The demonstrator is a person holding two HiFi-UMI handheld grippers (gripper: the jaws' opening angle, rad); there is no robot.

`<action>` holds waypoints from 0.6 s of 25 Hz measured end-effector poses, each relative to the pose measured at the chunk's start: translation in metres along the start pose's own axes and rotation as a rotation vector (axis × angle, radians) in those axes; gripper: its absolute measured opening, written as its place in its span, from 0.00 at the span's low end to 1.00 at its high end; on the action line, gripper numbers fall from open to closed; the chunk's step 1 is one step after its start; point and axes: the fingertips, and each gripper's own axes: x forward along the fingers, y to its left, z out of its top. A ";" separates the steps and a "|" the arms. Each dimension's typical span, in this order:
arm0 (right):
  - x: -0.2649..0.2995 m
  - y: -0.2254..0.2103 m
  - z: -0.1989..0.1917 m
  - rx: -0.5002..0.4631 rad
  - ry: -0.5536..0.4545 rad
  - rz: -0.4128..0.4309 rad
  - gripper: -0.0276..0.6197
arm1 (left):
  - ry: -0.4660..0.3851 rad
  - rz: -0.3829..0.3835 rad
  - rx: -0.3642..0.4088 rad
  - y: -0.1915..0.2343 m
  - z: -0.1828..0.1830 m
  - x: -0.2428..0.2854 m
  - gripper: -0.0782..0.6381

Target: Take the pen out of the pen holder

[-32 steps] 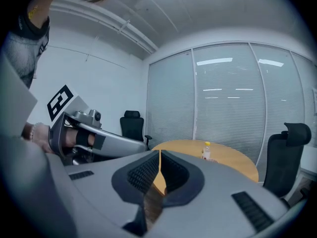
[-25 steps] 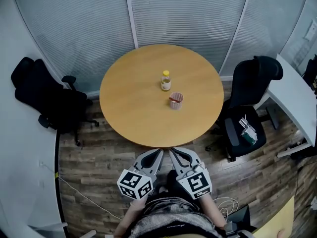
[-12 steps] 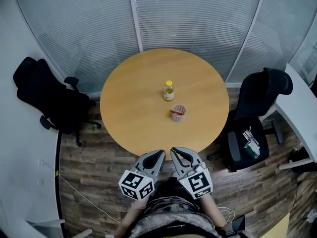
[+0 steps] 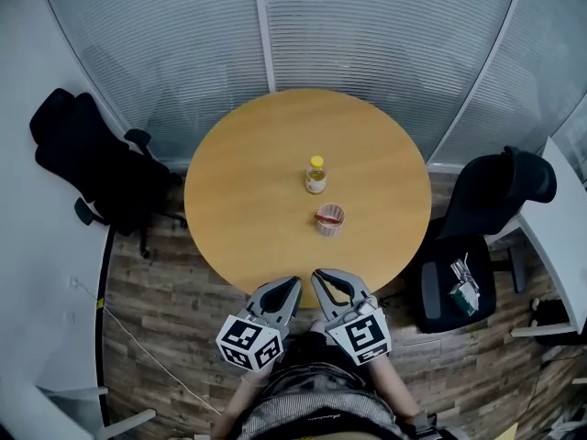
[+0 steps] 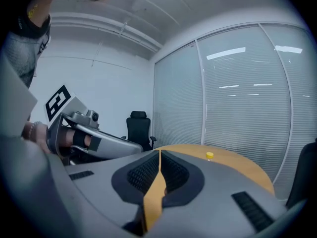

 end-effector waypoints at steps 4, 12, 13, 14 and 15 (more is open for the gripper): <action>0.007 -0.009 -0.004 0.003 0.006 0.010 0.08 | 0.020 0.005 0.000 0.004 -0.003 0.009 0.12; 0.027 -0.029 0.001 0.027 0.014 -0.044 0.08 | 0.028 -0.043 0.004 0.026 0.011 0.033 0.12; 0.030 -0.033 0.001 0.028 0.015 -0.060 0.08 | 0.033 -0.060 0.006 0.028 0.013 0.037 0.12; 0.033 -0.037 0.001 0.026 0.020 -0.076 0.08 | 0.038 -0.078 0.008 0.031 0.015 0.041 0.12; 0.037 -0.040 0.000 0.023 0.026 -0.091 0.08 | 0.043 -0.096 0.012 0.034 0.018 0.045 0.12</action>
